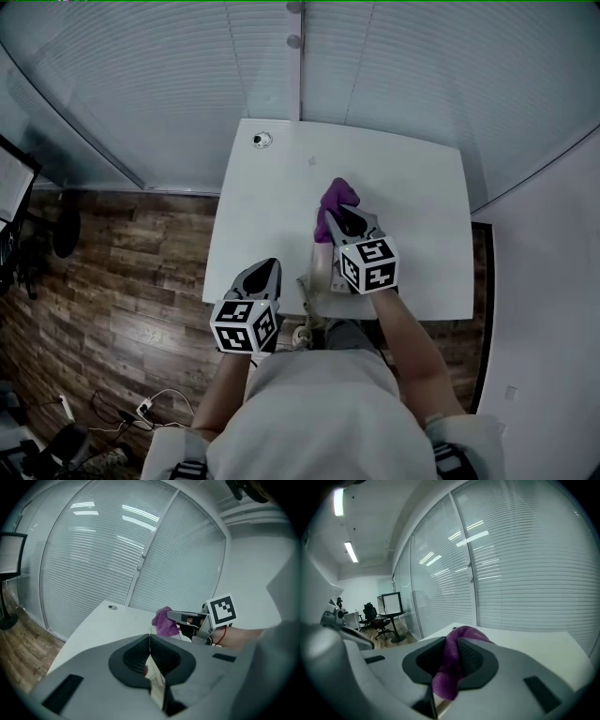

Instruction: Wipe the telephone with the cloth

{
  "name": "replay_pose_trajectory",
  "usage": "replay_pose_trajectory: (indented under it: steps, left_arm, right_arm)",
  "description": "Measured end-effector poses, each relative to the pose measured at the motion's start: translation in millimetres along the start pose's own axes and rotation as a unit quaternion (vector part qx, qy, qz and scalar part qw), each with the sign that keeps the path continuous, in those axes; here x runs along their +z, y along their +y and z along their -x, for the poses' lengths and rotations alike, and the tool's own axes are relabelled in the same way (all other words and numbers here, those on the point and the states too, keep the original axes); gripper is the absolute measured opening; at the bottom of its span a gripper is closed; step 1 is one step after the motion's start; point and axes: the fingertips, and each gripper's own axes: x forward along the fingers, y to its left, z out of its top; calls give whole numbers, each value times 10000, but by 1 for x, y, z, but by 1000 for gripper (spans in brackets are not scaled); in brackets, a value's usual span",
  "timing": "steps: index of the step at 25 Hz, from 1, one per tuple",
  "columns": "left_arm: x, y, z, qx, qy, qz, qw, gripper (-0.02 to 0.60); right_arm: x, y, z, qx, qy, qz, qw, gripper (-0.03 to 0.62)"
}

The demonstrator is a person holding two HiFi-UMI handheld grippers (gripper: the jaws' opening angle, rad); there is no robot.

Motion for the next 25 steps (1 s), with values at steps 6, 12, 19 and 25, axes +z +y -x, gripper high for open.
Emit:
replay_pose_trajectory:
  steps: [6,12,19,25]
  left_arm:
    - [-1,4,-6,90,35,44,9999,20]
    - [-2,8,-6,183,42,84,9998,21]
    - [-6,11,-5,200,77,111,9997,21]
    - [-12,7,-2,127,106,129,9998,20]
  right_arm:
    - [-20,0,-21,71,378,351,9986,84]
    - [-32,-1,-28,77,501,540,9972,83]
    - [-35,1,-25,46,442,475,9979,84]
    - [-42,6,-12,28,411,360,9985,83]
